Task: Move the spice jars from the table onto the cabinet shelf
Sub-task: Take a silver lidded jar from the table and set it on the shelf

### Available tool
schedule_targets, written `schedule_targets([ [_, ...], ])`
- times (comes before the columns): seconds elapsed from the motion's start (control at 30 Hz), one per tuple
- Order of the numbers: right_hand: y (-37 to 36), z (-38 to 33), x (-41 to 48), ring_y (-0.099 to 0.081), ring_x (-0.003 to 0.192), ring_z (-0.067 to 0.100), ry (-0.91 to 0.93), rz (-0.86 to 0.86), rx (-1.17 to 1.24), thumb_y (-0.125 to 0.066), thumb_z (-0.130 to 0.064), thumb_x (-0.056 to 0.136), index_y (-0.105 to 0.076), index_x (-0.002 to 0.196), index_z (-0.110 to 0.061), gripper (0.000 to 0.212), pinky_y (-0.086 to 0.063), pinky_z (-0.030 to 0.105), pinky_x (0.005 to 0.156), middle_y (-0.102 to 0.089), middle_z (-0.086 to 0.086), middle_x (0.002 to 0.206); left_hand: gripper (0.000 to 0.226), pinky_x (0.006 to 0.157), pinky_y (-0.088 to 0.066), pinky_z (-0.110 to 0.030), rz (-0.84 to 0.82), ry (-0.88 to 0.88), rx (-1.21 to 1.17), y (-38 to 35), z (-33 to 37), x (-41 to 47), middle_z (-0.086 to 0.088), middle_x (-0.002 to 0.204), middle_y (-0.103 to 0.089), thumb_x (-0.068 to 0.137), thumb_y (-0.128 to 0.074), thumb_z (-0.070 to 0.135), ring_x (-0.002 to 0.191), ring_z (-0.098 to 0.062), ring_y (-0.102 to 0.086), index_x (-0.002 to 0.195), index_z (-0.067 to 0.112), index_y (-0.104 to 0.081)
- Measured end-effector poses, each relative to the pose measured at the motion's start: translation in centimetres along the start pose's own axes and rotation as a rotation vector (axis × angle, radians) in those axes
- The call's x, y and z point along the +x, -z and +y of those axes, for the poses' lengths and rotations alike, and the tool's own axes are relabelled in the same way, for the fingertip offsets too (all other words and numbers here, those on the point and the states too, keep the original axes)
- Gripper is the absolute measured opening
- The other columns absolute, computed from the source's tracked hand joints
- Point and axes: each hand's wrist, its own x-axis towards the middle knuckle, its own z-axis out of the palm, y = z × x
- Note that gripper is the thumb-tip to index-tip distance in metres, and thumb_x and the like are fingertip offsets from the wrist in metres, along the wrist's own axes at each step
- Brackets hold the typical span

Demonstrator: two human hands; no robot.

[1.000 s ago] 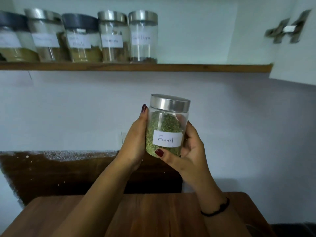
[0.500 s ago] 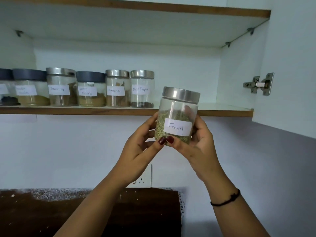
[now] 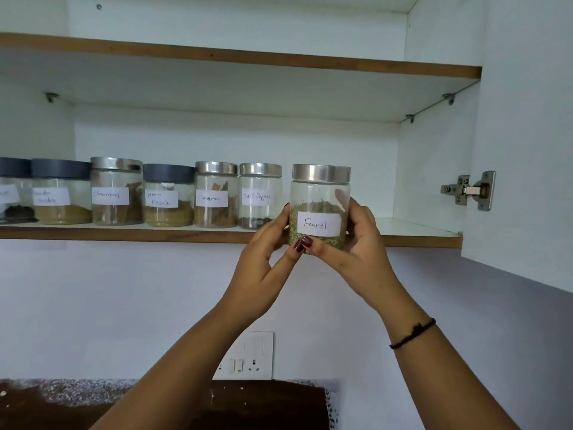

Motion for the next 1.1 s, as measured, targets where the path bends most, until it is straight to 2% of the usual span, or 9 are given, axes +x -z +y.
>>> schedule_targets([
  [0.07,0.2,0.0,1.1,-0.056,0.115,-0.002,-0.008,-0.036,-0.062,-0.086,-0.043,0.066,-0.044,0.113,-0.071,0.069,-0.053,0.023,0.091,-0.051,-0.013,0.124,0.060,0.099,-0.043,-0.010,0.032,0.007,0.086,-0.2,-0.6,0.7,0.021,0.136,-0.053,0.098,-0.049,0.043,0.124,0.004,-0.052,0.154,0.033,-0.031],
  [0.17,0.4,0.5,2.5,-0.058,0.113,0.004,-0.037,-0.076,-0.119,-0.084,-0.032,0.074,-0.040,0.111,-0.065,0.066,-0.054,0.017,0.084,-0.055,-0.012,0.126,0.061,0.100,-0.045,-0.019,0.064,0.002,0.189,-0.3,-1.6,1.7,0.014,0.140,-0.054,0.100,-0.047,0.045,0.126,-0.002,-0.051,0.156,0.029,-0.029],
  [0.3,0.2,1.0,3.4,-0.056,0.107,0.000,-0.046,-0.094,-0.215,-0.080,-0.035,0.078,-0.037,0.104,-0.061,0.056,-0.048,0.003,0.071,-0.054,-0.021,0.113,0.057,0.099,-0.047,-0.023,0.094,-0.001,0.302,-0.4,-2.1,2.4,0.008,0.139,-0.054,0.103,-0.046,0.039,0.122,-0.002,-0.050,0.156,0.026,-0.031],
  [0.4,0.2,1.7,3.8,-0.055,0.108,-0.002,-0.043,-0.100,-0.275,-0.079,-0.038,0.079,-0.037,0.106,-0.061,0.055,-0.047,0.004,0.071,-0.055,-0.018,0.117,0.055,0.103,-0.048,-0.042,0.128,-0.014,0.402,-0.4,-2.5,2.8,0.006,0.137,-0.057,0.102,-0.047,0.044,0.119,-0.007,-0.054,0.153,0.025,-0.037],
  [0.47,0.3,1.8,4.0,-0.053,0.102,-0.010,-0.062,-0.102,-0.277,-0.078,-0.037,0.080,-0.037,0.108,-0.059,0.055,-0.046,0.002,0.069,-0.052,-0.026,0.113,0.058,0.101,-0.049,-0.048,0.159,-0.006,0.419,-0.4,-2.5,3.0,0.007,0.133,-0.060,0.097,-0.047,0.050,0.114,-0.008,-0.058,0.149,0.026,-0.042],
  [0.53,0.5,1.6,4.1,-0.049,0.092,-0.016,-0.094,-0.108,-0.290,-0.077,-0.036,0.082,-0.037,0.121,-0.050,0.058,-0.043,-0.001,0.064,-0.044,-0.035,0.104,0.059,0.094,-0.053,-0.046,0.191,-0.001,0.412,-0.3,-2.3,3.2,0.009,0.121,-0.065,0.092,-0.052,0.053,0.103,-0.004,-0.061,0.144,0.026,-0.050],
  [0.67,0.6,1.3,4.8,-0.053,0.087,-0.004,-0.131,-0.137,-0.424,-0.075,-0.042,0.083,-0.039,0.142,-0.027,0.071,-0.042,0.008,0.064,-0.046,-0.029,0.097,0.044,0.078,-0.059,-0.039,0.222,-0.017,0.426,-0.1,-1.6,3.4,0.005,0.100,-0.071,0.093,-0.066,0.038,0.087,-0.008,-0.066,0.134,0.025,-0.062],
  [0.83,0.0,1.5,5.3,-0.055,0.095,0.009,-0.188,-0.103,-0.549,-0.073,-0.055,0.079,-0.044,0.140,-0.020,0.076,-0.045,0.020,0.071,-0.052,-0.012,0.105,0.028,0.073,-0.056,-0.033,0.266,-0.045,0.498,-0.1,-1.1,3.8,0.000,0.090,-0.076,0.091,-0.069,0.021,0.081,-0.017,-0.069,0.119,0.016,-0.073],
  [1.1,-0.3,1.8,5.6,-0.059,0.091,0.012,-0.205,-0.060,-0.619,-0.072,-0.055,0.080,-0.050,0.132,-0.019,0.067,-0.046,0.021,0.068,-0.059,-0.007,0.102,0.027,0.072,-0.055,-0.033,0.271,-0.018,0.541,-0.3,-1.6,4.4,0.000,0.086,-0.077,0.093,-0.066,0.024,0.077,-0.016,-0.070,0.117,0.017,-0.074],
])
